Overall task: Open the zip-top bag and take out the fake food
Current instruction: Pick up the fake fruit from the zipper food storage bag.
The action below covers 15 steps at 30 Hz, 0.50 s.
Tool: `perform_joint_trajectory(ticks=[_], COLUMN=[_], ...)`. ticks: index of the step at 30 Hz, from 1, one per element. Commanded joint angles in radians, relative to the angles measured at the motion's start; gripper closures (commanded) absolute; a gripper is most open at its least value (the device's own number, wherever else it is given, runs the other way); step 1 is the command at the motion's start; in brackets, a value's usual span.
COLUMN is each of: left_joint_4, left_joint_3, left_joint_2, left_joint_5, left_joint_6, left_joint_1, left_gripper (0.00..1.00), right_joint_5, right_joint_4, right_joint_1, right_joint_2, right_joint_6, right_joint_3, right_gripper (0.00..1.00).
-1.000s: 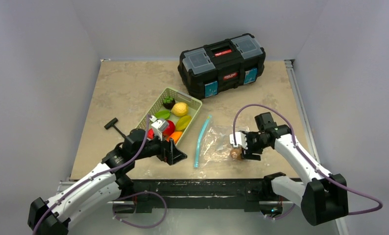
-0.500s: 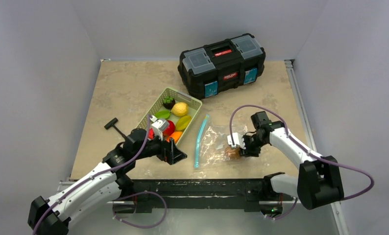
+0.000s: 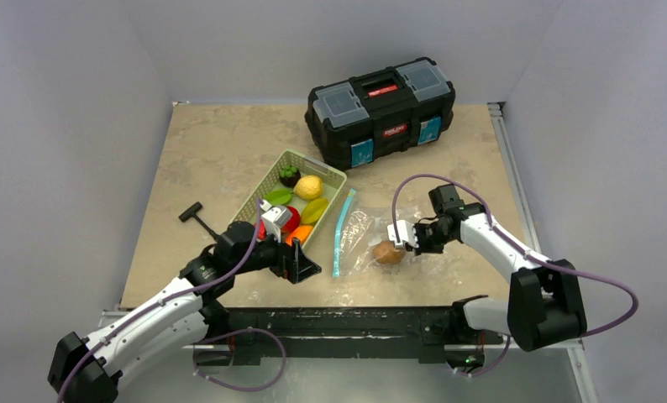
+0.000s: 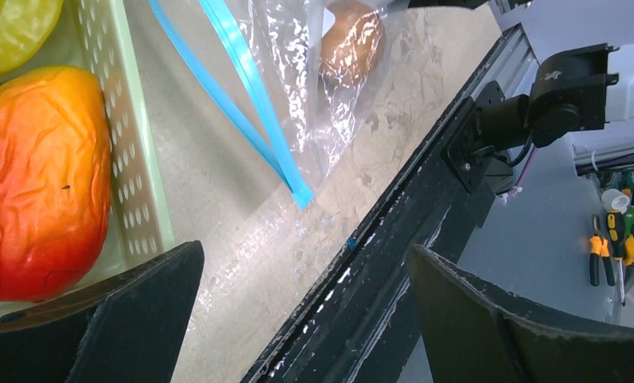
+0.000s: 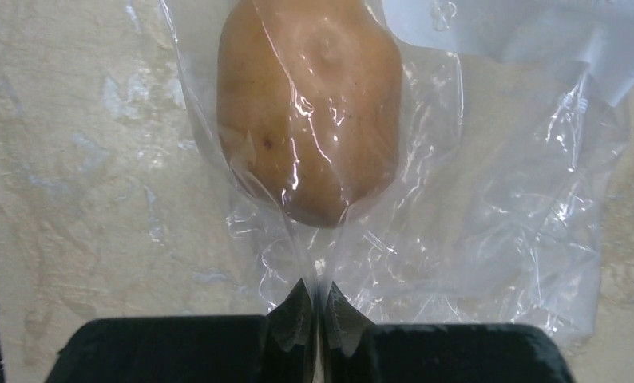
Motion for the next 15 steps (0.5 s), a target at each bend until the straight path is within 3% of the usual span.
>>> perform_joint_trajectory(ticks=[1,9,15], left_joint_4=[0.101,0.165,0.143], left_joint_3=[-0.032,-0.05,-0.036], left_joint_2=[0.012,0.059,0.042], left_joint_5=[0.031,0.078,0.087], left_joint_6=[-0.007,-0.018,-0.005], left_joint_1=[-0.001,0.003,0.003], left_gripper=[0.0,0.0,0.0], right_joint_5=[0.017,0.029,-0.053], right_joint_4=[0.096,0.033,-0.037], right_joint_1=[-0.005,-0.006,-0.005], right_joint_2=[-0.037,0.003,-0.134], right_joint_6=[0.003,-0.076,-0.06], right_joint_3=[0.05,0.119,0.141], right_gripper=[0.97,0.78,0.49])
